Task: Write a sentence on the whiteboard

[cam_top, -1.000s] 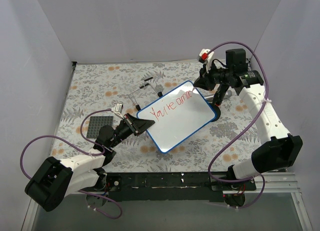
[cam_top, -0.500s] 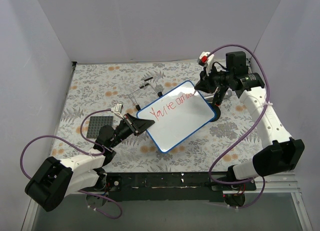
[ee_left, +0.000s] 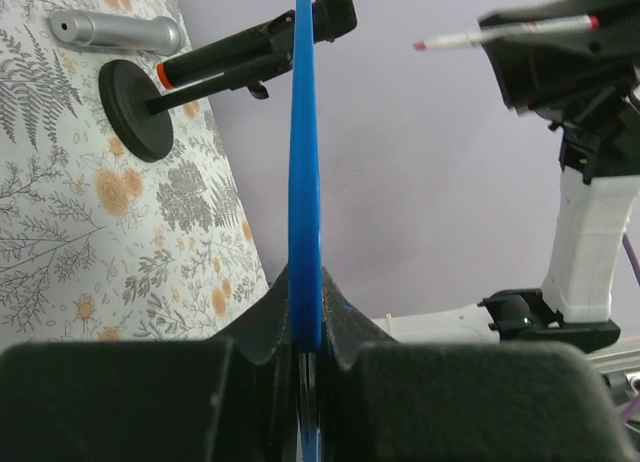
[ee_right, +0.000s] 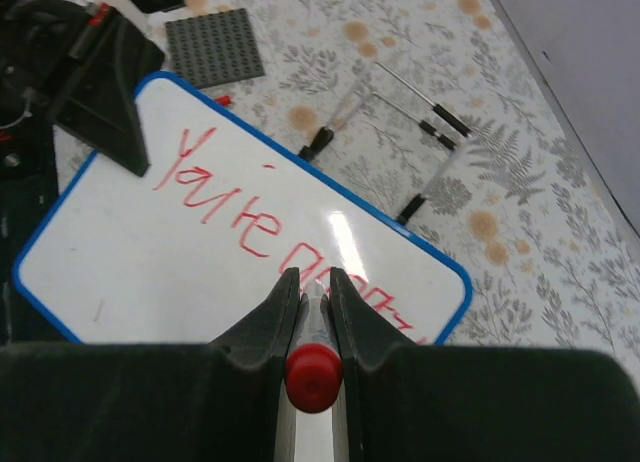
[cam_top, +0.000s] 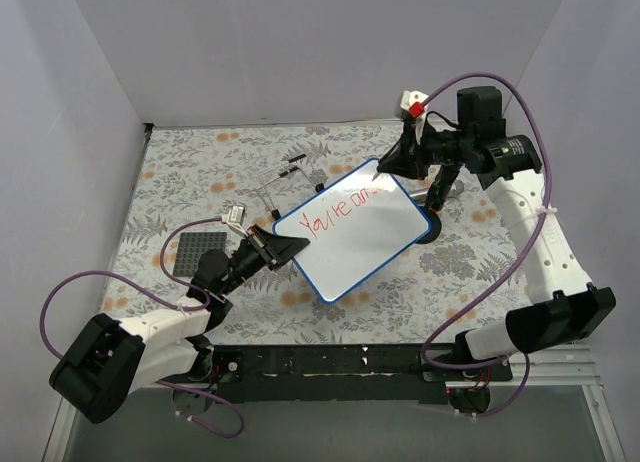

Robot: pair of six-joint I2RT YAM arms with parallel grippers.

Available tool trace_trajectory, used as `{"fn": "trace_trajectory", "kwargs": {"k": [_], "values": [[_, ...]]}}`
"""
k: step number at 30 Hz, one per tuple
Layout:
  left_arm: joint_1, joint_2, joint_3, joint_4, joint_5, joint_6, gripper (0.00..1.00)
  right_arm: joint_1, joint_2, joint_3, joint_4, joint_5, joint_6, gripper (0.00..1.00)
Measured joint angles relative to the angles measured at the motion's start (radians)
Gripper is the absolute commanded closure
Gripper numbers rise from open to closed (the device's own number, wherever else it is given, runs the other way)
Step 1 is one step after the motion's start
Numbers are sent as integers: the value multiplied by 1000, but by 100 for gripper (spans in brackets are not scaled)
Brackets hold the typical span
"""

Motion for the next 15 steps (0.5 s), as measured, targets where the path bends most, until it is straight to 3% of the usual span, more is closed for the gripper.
{"fn": "trace_trajectory", "kwargs": {"k": [7, 15], "values": [[0, 14, 76, -67, -71, 3, 100, 190, -87, -119, -3, -50, -27, 99], [0, 45, 151, -92, -161, -9, 100, 379, -42, -114, -16, 10, -37, 99]]}}
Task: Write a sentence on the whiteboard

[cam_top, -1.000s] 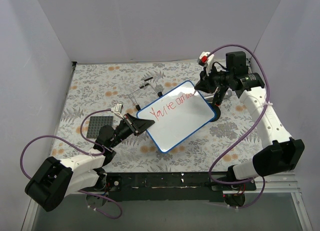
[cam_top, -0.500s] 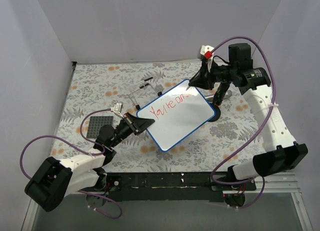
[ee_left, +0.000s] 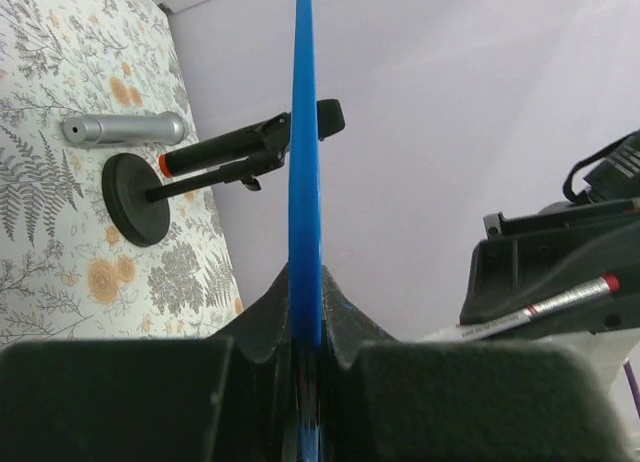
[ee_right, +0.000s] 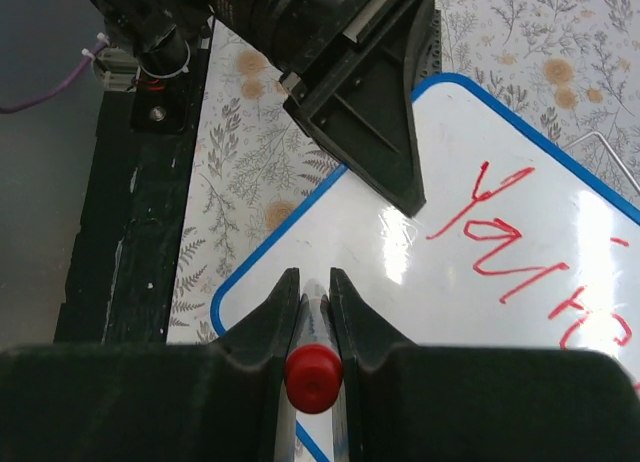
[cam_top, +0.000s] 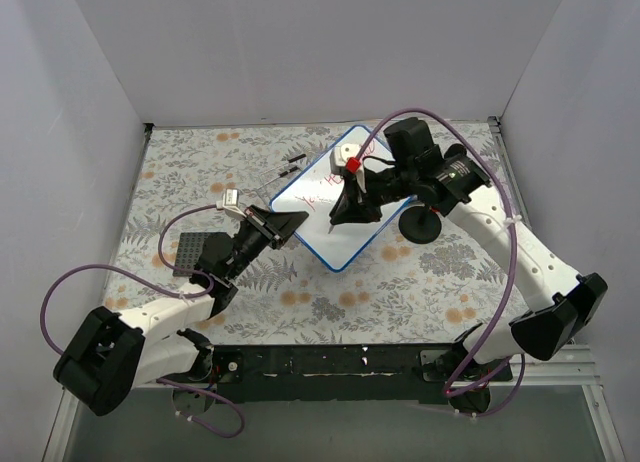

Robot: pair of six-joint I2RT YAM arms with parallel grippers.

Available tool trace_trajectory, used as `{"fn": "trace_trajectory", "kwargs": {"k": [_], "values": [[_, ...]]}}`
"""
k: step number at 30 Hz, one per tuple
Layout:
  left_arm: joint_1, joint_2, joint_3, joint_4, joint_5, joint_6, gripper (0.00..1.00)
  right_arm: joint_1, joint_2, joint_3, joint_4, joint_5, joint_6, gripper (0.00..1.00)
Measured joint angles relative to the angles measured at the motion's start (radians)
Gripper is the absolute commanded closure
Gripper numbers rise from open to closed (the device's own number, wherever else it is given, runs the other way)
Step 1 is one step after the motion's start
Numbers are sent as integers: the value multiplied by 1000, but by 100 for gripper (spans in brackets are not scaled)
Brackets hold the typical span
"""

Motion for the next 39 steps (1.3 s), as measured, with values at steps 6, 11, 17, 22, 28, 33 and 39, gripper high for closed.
{"fn": "trace_trajectory", "kwargs": {"k": [6, 11, 17, 22, 28, 33, 39], "values": [[0, 14, 10, -31, -29, 0, 100, 87, 46, 46, 2, 80, 4, 99], [0, 24, 10, -35, -32, 0, 100, 107, 73, 81, 13, 129, 15, 99], [0, 25, 10, -35, -31, 0, 100, 140, 100, 82, 29, 181, 29, 99], [0, 25, 10, -26, -29, 0, 100, 146, 119, 82, 39, 214, 36, 99], [0, 25, 10, -3, -28, 0, 100, 145, 139, 82, 54, 245, 43, 99], [0, 25, 9, -4, -28, 0, 100, 145, 138, 80, 56, 254, 45, 99], [0, 25, 8, 0, -28, 0, 100, 145, 125, 70, 58, 251, 39, 99]]}}
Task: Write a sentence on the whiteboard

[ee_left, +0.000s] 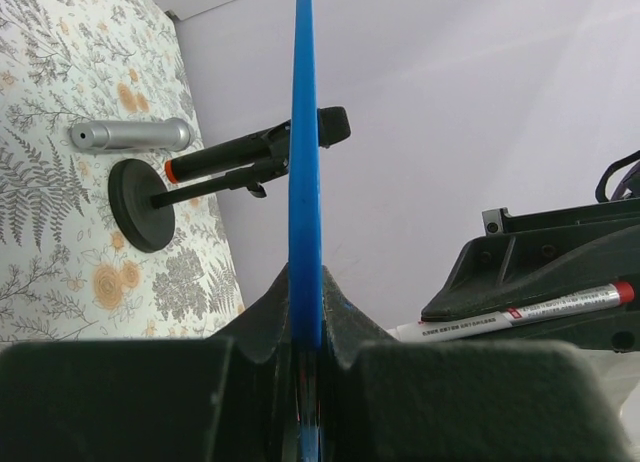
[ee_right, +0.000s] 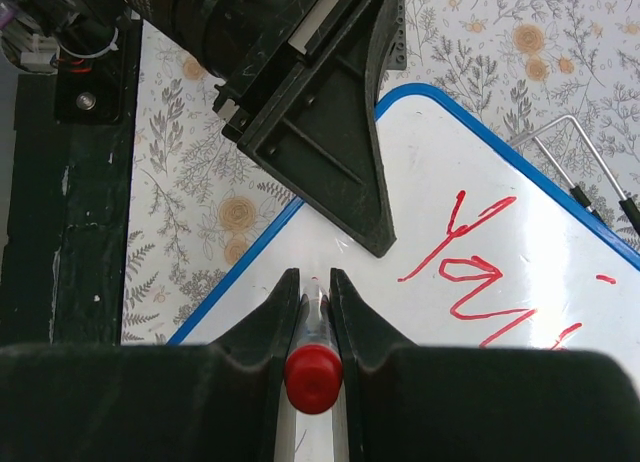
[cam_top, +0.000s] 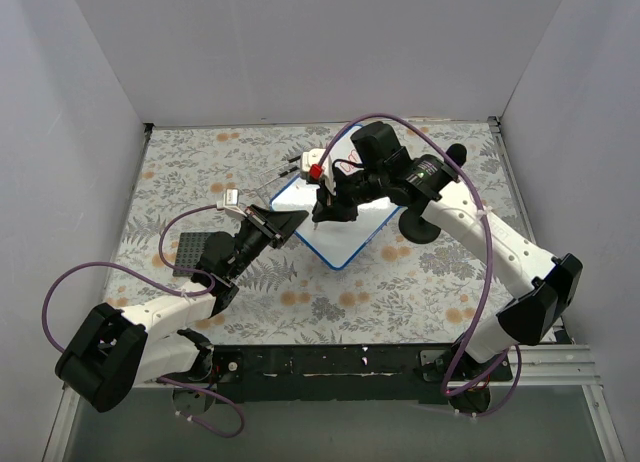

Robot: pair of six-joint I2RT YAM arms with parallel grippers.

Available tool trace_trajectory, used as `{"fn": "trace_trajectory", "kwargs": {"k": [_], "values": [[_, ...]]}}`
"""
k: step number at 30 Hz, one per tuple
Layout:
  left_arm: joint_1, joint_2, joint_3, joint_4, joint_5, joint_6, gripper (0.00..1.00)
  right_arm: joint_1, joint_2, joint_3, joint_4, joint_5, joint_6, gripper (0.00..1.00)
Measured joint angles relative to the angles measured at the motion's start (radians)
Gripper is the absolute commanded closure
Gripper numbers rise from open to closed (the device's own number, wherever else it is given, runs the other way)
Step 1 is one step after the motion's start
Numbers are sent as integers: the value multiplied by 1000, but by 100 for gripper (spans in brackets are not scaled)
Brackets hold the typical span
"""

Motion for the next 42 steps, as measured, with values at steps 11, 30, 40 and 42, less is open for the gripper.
{"fn": "trace_trajectory", "kwargs": {"k": [11, 30, 40, 42], "values": [[0, 1, 0, 20, 0, 0, 100, 0, -15, -10, -4, -66, -11, 99], [0, 1, -12, 21, 0, 1, 100, 0, -14, -25, 7, 16, 8, 99], [0, 1, -13, 19, 0, 2, 100, -2, -29, -54, -3, -38, -29, 99], [0, 1, -14, 17, 0, 2, 100, -2, -43, -73, -12, -53, -43, 99]]}}
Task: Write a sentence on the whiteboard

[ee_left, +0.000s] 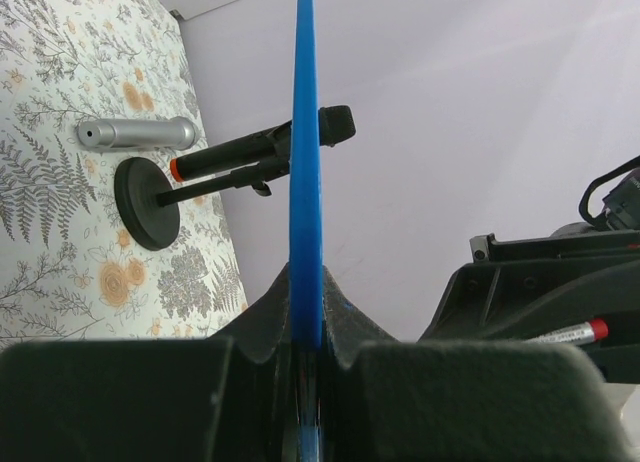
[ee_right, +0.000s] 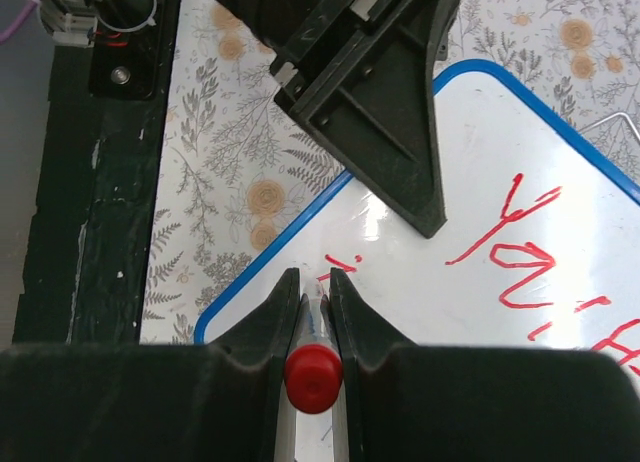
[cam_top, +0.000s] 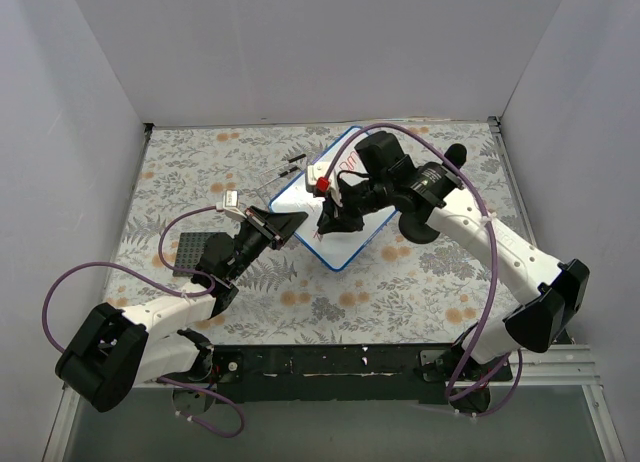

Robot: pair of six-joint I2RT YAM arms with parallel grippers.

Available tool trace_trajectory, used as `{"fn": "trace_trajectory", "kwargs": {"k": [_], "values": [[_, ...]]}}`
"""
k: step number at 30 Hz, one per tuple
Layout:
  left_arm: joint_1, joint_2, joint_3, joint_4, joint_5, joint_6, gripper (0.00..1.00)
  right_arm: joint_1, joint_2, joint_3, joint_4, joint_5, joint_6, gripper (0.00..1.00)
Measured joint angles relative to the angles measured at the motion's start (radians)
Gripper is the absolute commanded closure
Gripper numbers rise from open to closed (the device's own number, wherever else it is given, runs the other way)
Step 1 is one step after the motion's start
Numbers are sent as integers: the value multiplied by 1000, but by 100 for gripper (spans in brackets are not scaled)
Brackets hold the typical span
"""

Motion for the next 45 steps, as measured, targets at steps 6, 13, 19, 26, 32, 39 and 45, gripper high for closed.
{"fn": "trace_trajectory", "kwargs": {"k": [6, 13, 19, 26, 32, 39, 45], "values": [[0, 0, 0, 1, 0, -2, 100, 0, -28, -24, -32, -24, -33, 99], [0, 0, 0, 1, 0, -2, 100, 0, -23, -16, -31, 4, -30, 99], [0, -3, -3, 1, 1, -2, 100, -16, 19, 64, -27, 31, -19, 99], [0, -6, -15, 6, 1, -2, 100, -28, 23, 75, -20, 33, -16, 99], [0, -6, -17, 8, 1, -2, 100, -28, 23, 56, -20, 13, -16, 99], [0, -6, -17, 8, 3, -2, 100, -28, 23, 52, -20, -8, -8, 99], [0, -6, -17, 8, 3, -2, 100, -28, 23, 51, -18, -14, 6, 99]]}}
